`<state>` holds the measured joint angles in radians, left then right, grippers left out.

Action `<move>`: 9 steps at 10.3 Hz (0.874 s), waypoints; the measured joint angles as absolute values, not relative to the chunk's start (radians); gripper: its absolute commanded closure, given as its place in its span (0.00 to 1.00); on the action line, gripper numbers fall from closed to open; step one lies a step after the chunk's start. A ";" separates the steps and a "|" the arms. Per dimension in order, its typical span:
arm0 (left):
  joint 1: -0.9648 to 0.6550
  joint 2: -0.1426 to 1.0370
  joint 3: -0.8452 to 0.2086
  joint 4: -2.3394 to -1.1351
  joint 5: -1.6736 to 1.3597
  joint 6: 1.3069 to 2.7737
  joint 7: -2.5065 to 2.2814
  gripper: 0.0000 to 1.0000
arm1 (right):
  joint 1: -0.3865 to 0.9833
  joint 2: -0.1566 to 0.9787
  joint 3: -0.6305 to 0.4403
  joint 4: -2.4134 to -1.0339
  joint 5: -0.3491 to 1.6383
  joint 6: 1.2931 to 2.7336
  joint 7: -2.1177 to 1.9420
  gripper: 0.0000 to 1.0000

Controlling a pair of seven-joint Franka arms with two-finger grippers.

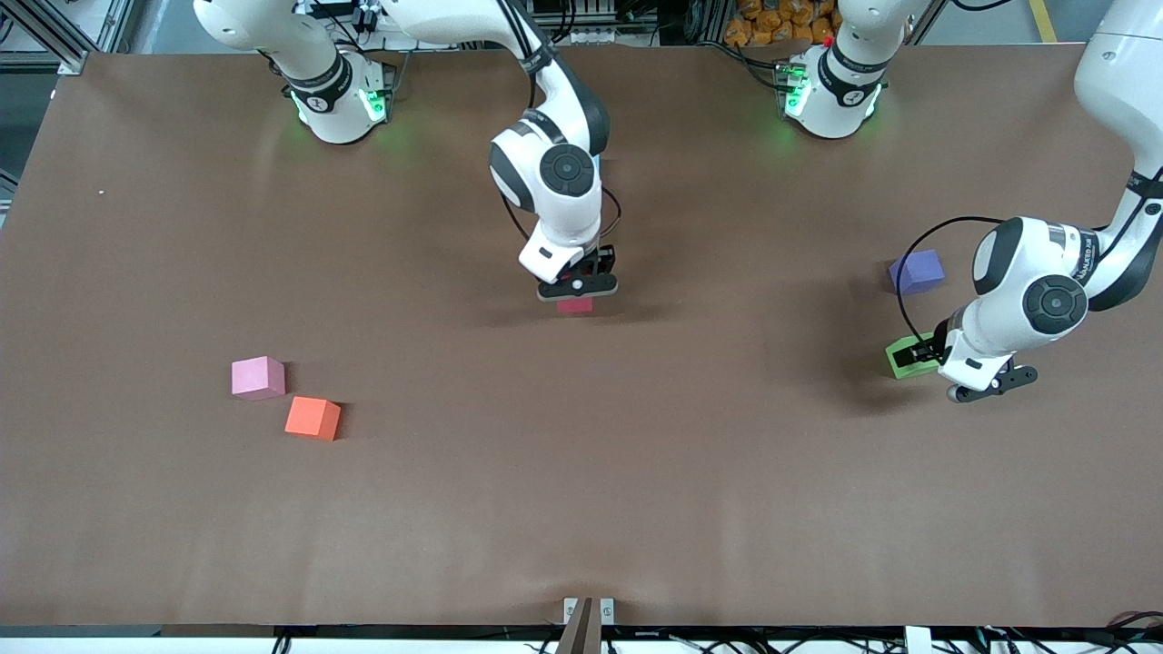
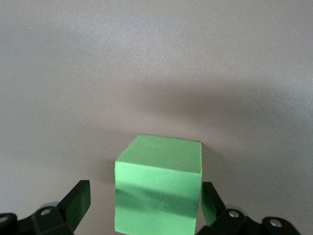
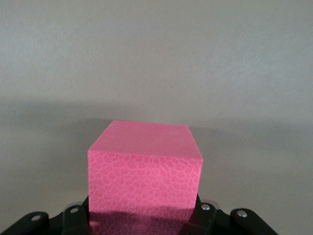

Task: Arrange blocks into number 1
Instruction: 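Carry the red cube to the line while the left gripper reaches green, then place the red cube below the green cube while the left gripper grasps green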

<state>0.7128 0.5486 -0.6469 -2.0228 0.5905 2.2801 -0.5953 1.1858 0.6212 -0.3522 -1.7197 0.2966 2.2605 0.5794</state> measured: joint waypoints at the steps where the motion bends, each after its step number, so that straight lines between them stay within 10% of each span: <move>1: 0.711 0.551 -0.649 -2.023 0.591 2.282 -0.595 0.00 | 1.190 0.625 -0.341 -1.720 0.327 2.259 0.584 0.31; 5: 0.710 0.584 -0.649 -2.028 0.608 2.304 -0.595 0.00 | 1.209 0.633 -0.327 -1.744 0.410 2.265 0.589 0.31; 6: 0.710 0.594 -0.649 -2.028 0.626 2.305 -0.595 0.68 | 1.209 0.633 -0.322 -1.755 0.410 2.269 0.590 0.31; 7: 0.712 0.604 -0.649 -2.028 0.641 2.305 -0.595 1.00 | 1.209 0.633 -0.320 -1.761 0.410 2.270 0.591 0.31; 9: 0.727 0.611 -0.648 -2.028 0.646 2.309 -0.554 1.00 | 1.209 0.633 -0.320 -1.774 0.410 2.271 0.592 0.32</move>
